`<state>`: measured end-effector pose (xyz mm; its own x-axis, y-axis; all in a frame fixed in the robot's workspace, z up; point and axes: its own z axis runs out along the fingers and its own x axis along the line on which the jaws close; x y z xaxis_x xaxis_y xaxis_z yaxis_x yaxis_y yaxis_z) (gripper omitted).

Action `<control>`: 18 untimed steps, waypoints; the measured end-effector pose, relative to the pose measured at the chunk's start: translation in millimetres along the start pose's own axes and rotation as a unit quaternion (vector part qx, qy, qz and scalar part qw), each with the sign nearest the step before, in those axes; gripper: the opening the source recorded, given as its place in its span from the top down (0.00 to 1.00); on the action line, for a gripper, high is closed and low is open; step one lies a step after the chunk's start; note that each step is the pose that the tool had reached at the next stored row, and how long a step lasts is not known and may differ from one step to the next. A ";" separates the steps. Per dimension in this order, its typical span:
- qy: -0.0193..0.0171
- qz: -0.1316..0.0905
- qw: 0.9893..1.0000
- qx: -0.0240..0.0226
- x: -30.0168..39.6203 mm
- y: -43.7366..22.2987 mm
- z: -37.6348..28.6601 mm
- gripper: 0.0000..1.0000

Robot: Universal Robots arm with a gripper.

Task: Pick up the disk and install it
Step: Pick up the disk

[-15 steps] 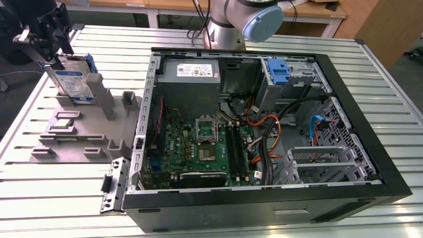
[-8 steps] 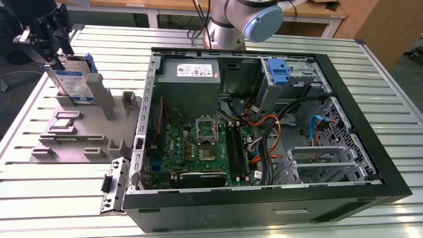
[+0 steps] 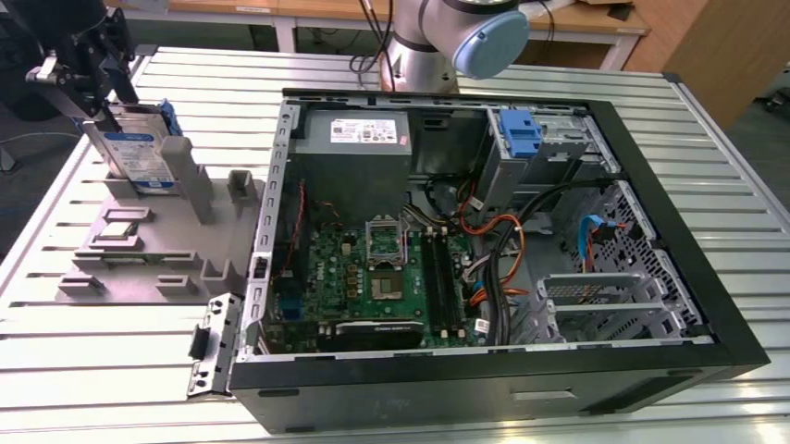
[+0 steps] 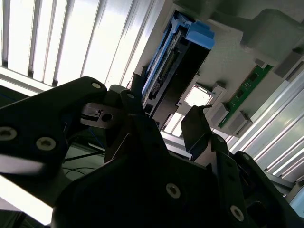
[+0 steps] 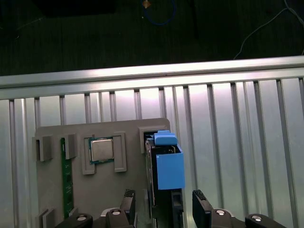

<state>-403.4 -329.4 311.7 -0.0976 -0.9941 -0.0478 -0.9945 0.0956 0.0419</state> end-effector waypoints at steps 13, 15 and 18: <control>0.000 -0.006 1.000 0.000 0.0 0.0 0.7 0.41; 0.000 -0.012 1.000 -0.001 0.0 -0.1 1.1 0.41; 0.001 -0.021 1.000 -0.001 0.1 -0.1 1.6 0.41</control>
<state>-403.4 -329.4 310.0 -0.0563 -0.9973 -0.0478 -0.9976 0.0544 0.0420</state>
